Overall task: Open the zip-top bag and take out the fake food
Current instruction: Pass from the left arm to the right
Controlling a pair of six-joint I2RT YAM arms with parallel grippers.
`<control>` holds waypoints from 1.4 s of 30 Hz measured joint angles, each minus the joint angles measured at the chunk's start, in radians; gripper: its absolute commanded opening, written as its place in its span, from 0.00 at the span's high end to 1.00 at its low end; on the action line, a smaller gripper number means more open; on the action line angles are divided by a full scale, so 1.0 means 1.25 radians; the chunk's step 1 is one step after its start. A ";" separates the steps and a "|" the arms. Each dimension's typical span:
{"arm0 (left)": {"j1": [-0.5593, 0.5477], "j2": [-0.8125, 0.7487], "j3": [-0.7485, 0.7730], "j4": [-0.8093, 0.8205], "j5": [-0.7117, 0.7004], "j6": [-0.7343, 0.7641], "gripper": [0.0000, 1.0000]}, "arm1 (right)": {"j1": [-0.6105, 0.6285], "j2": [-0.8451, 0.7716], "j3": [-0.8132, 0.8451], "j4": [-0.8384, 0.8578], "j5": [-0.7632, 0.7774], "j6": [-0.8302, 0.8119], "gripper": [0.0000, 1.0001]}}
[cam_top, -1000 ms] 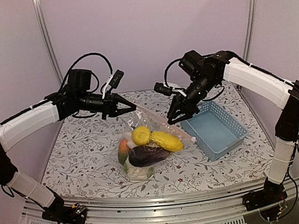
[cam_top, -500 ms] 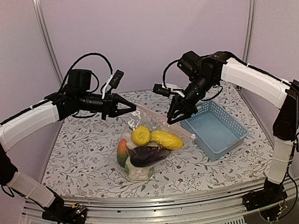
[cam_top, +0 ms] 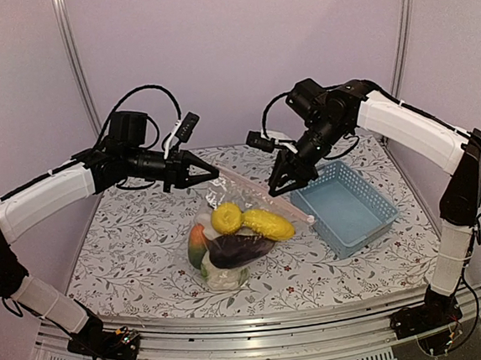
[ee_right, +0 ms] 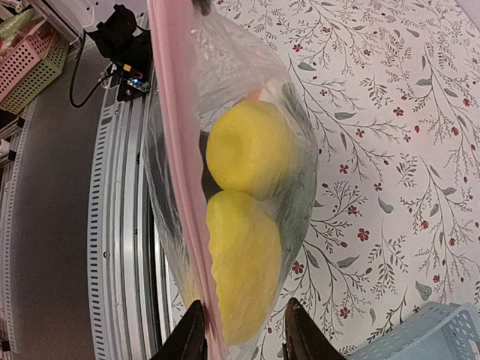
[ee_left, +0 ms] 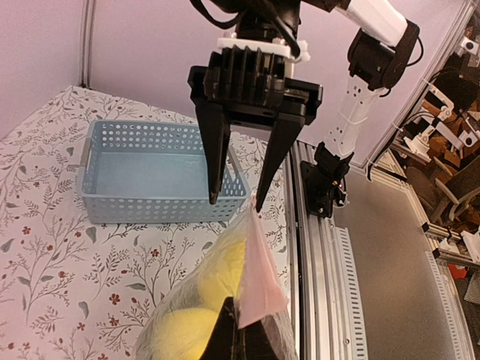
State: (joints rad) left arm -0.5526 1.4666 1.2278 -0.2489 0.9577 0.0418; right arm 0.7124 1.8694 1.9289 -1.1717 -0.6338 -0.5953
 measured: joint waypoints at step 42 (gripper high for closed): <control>0.000 0.000 0.000 0.000 0.000 0.000 1.00 | 0.000 0.000 0.029 -0.035 -0.023 -0.003 0.64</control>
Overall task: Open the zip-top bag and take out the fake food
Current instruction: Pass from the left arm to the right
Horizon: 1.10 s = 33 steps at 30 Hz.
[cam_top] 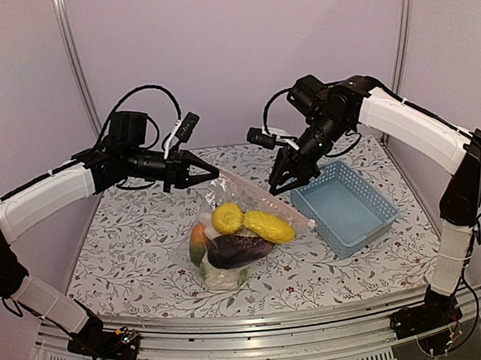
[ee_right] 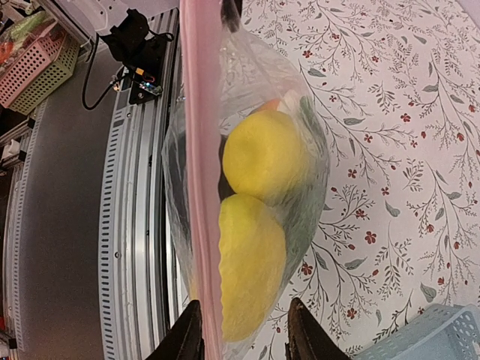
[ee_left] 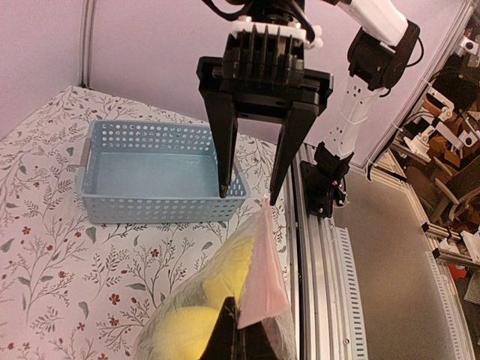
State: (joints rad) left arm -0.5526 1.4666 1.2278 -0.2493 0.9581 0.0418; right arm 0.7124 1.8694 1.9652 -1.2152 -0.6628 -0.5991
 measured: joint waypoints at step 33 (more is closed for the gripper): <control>0.000 0.000 0.000 0.000 -0.002 0.000 1.00 | 0.012 0.021 -0.023 0.016 0.034 0.012 0.66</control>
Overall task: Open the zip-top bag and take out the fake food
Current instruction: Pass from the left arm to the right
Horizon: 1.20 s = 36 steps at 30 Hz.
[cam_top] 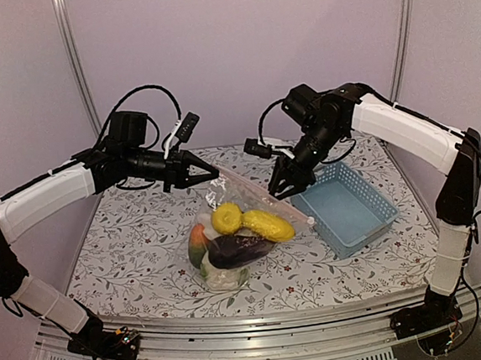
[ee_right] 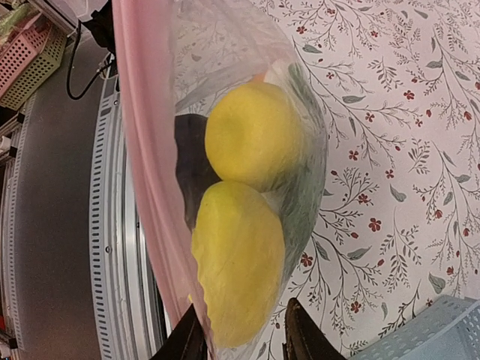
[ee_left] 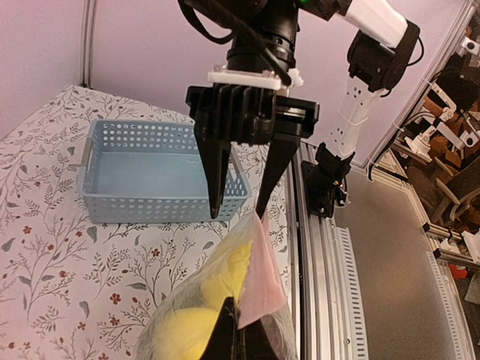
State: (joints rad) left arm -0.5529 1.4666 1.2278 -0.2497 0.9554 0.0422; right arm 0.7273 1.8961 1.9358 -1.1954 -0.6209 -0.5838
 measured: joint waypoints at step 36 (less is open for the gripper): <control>0.022 -0.191 -0.067 -0.062 -0.333 -0.198 0.24 | 0.158 0.225 0.363 0.103 0.331 -0.058 0.95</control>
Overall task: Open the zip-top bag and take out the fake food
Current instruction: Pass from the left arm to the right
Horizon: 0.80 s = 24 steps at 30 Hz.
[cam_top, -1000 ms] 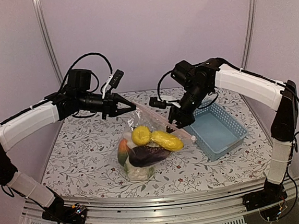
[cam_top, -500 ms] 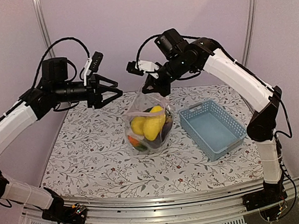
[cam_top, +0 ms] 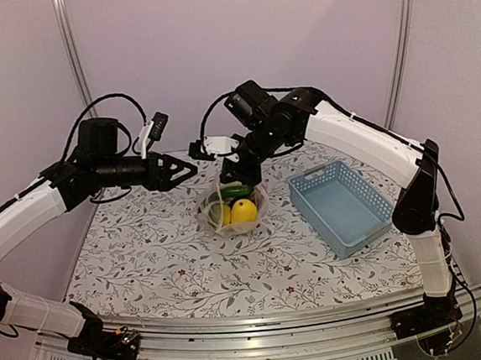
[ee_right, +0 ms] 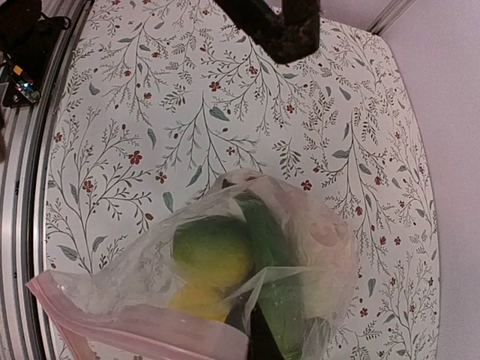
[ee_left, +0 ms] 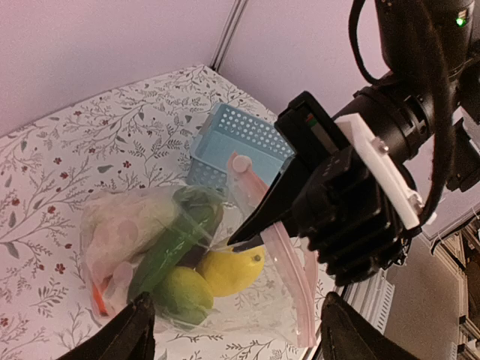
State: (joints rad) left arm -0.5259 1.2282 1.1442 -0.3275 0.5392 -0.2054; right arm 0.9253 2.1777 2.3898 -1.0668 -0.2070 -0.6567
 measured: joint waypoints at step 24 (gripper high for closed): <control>-0.319 -0.045 -0.258 0.206 -0.244 -0.053 0.29 | 0.000 -0.258 -0.532 0.060 0.036 0.066 0.62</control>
State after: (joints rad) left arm -0.9249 1.1725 0.8215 -0.0696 0.2340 -0.2714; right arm 0.9253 1.8545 1.7248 -0.9924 -0.1623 -0.5743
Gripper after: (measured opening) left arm 0.699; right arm 0.386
